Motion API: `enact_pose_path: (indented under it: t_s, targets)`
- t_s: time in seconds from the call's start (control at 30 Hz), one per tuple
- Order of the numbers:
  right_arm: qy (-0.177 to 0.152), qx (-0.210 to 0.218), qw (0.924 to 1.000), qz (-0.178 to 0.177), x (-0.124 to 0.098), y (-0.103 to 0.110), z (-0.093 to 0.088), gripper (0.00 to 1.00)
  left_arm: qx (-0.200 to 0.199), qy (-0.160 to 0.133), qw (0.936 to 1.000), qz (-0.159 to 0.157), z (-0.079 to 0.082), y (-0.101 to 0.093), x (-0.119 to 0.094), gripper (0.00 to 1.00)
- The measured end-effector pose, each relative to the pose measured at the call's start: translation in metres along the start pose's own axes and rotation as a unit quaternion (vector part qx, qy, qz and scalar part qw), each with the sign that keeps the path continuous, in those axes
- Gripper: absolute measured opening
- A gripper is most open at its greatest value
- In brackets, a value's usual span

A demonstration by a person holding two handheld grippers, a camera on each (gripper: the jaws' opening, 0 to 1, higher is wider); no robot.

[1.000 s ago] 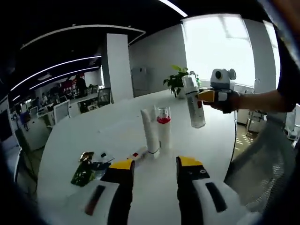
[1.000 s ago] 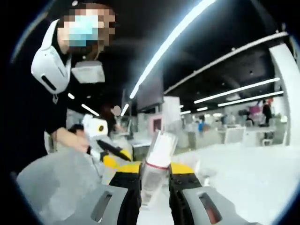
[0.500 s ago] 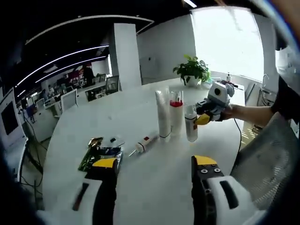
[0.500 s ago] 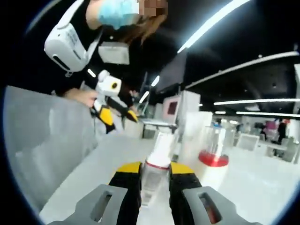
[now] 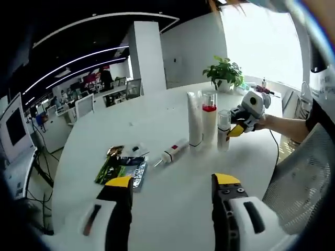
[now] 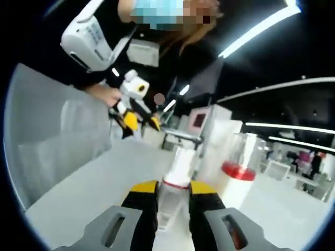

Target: Arrange the skincare products in the storage area until every visible bottle or jar stands upright without overlapping.

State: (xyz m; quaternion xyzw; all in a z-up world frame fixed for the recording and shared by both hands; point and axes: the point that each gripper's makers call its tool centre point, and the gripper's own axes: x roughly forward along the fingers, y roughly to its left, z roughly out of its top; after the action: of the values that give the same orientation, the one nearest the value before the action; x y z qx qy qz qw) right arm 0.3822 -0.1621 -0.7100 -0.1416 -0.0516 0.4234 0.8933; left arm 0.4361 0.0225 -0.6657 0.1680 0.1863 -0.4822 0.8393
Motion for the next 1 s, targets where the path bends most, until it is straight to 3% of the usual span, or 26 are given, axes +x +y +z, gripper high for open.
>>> enact_pose_path:
  t_s: [0.1, 0.47, 0.7, 0.87, 1.0]
  targets:
    - [-0.012, 0.009, 0.9999, -0.007, -0.002, 0.000, -0.001, 0.14, 0.005, 0.005, 1.0000, 0.002, -0.002, 0.000, 0.000, 0.62]
    - [-0.009, 0.020, 0.9998, 0.002, -0.006, 0.003, 0.003, 0.14, 0.010, 0.015, 0.9998, -0.004, -0.005, -0.004, 0.001, 0.61]
    - [0.030, -0.003, 0.9993, 0.020, -0.002, 0.008, -0.001, 0.15, 0.017, 0.021, 0.9996, -0.002, -0.007, -0.005, 0.002, 0.61]
    - [0.052, -0.003, 0.9981, 0.032, -0.001, 0.015, -0.010, 0.23, 0.017, 0.024, 0.9996, -0.004, -0.009, -0.005, 0.003, 0.61]
    - [0.069, 0.001, 0.9969, 0.038, 0.001, 0.017, -0.023, 0.20, 0.017, 0.028, 0.9995, -0.005, -0.010, -0.006, 0.004, 0.61]
